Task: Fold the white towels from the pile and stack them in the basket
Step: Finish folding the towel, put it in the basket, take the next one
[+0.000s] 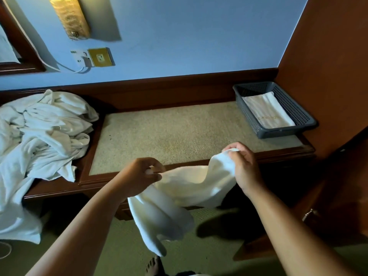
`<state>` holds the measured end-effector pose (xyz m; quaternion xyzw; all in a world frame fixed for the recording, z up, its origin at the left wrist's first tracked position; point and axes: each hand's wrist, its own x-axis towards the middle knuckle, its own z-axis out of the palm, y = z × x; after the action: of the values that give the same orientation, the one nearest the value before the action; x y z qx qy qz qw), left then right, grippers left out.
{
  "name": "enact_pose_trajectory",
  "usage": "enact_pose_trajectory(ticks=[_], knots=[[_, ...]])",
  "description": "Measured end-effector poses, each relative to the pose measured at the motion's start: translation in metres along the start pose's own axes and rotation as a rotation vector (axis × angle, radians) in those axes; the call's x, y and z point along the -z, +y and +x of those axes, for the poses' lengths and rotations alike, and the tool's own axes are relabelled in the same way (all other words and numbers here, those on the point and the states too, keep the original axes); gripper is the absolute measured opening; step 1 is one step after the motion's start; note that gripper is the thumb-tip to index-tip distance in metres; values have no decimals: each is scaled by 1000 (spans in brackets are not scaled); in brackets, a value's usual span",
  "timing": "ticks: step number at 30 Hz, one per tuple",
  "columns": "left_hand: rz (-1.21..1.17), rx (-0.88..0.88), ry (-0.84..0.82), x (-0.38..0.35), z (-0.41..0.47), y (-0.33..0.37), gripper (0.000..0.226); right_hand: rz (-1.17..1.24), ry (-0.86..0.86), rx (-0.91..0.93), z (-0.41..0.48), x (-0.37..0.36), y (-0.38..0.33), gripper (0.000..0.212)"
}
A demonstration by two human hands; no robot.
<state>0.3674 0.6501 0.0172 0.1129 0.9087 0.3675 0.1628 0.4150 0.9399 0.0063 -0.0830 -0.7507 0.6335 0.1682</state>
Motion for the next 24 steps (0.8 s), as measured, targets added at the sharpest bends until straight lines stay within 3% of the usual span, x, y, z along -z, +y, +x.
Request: enact_pose_trajectory(ticks=[3, 7, 9, 12, 16, 21, 23, 24], knots=[[-86, -191, -83, 3, -7, 26, 14, -141, -364, 5, -13, -16, -18, 15], [-145, -417, -159, 14, -17, 62, 18, -441, -735, 47, -23, -41, -27, 68], [-141, -451, -141, 19, -19, 66, 17, -399, -798, 59, -25, -49, -32, 59], [-226, -426, -141, 21, -22, 55, 20, -305, -686, 88, -28, -54, -37, 17], [-177, -311, -73, 3, -24, 20, 23, -210, -388, 229, -27, -52, -50, 18], [-141, 37, 226, -27, -36, -73, 23, -285, 189, 159, 14, -13, -48, 28], [-136, 129, 273, -24, -43, -100, 34, -415, 217, 39, 28, 12, -37, 36], [-119, 141, 287, -21, -45, -103, 36, -509, 136, -53, 31, 20, -31, 36]])
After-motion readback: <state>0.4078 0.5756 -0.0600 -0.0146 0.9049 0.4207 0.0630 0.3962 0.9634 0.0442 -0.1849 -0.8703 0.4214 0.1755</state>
